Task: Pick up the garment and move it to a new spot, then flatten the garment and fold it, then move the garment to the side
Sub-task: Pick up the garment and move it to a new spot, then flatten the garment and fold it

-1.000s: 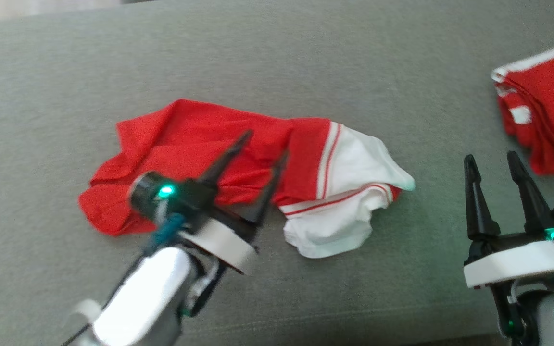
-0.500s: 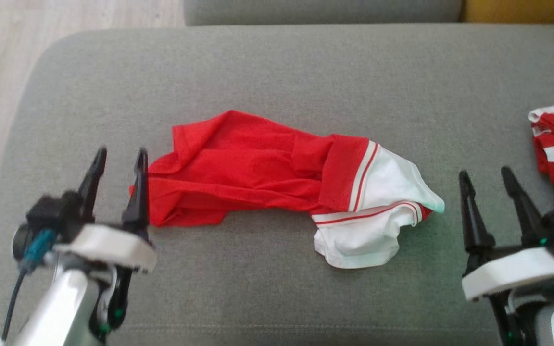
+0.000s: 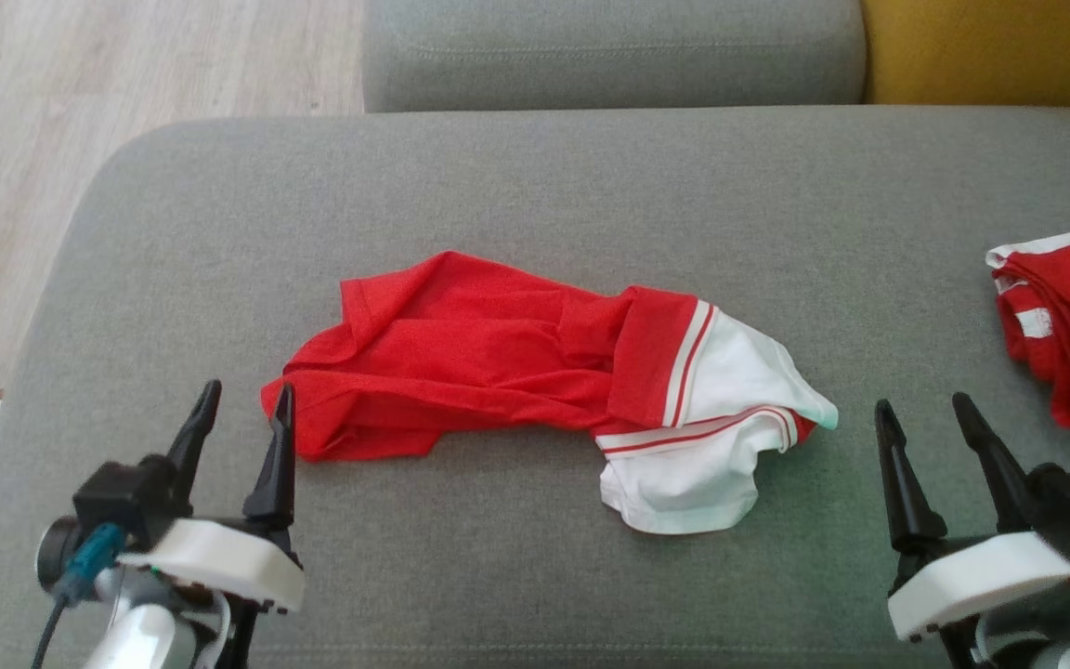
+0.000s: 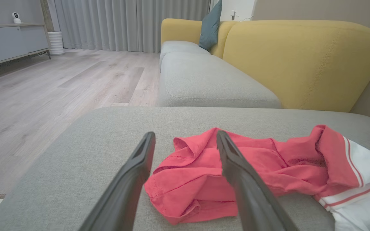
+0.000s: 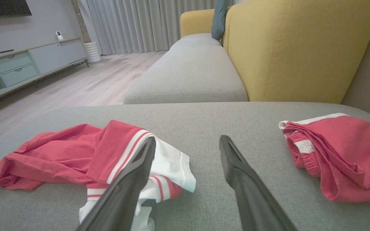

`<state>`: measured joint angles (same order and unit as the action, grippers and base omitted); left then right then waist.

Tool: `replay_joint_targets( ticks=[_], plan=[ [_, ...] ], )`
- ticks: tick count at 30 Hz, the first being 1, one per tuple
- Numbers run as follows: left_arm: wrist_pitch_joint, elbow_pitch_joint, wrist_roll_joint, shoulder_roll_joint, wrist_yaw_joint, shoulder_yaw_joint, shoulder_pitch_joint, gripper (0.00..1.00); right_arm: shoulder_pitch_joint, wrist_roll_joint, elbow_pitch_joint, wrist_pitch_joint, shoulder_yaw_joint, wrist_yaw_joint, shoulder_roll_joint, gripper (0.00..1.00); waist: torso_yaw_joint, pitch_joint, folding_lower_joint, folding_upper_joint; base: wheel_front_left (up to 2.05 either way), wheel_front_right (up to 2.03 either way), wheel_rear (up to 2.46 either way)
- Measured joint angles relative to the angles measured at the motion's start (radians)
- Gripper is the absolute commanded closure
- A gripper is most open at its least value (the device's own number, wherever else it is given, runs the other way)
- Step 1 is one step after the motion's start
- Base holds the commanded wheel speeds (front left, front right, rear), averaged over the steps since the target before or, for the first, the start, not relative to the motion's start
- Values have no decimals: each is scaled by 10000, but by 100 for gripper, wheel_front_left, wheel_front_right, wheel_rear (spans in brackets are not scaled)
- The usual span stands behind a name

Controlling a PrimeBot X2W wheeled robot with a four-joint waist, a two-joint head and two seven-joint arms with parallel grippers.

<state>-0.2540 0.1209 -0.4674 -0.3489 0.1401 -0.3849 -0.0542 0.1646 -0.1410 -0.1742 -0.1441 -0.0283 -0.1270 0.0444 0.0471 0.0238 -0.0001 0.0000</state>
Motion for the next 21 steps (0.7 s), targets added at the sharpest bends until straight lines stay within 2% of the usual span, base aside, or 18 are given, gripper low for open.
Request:
replay_joint_targets(
  ticks=[21],
  plan=[
    [105,-263,0,-251,186,-92,270,0,136,-75,-81,-100,17,0,-2,0,-45,45,0,0,0,0,0]
  ],
)
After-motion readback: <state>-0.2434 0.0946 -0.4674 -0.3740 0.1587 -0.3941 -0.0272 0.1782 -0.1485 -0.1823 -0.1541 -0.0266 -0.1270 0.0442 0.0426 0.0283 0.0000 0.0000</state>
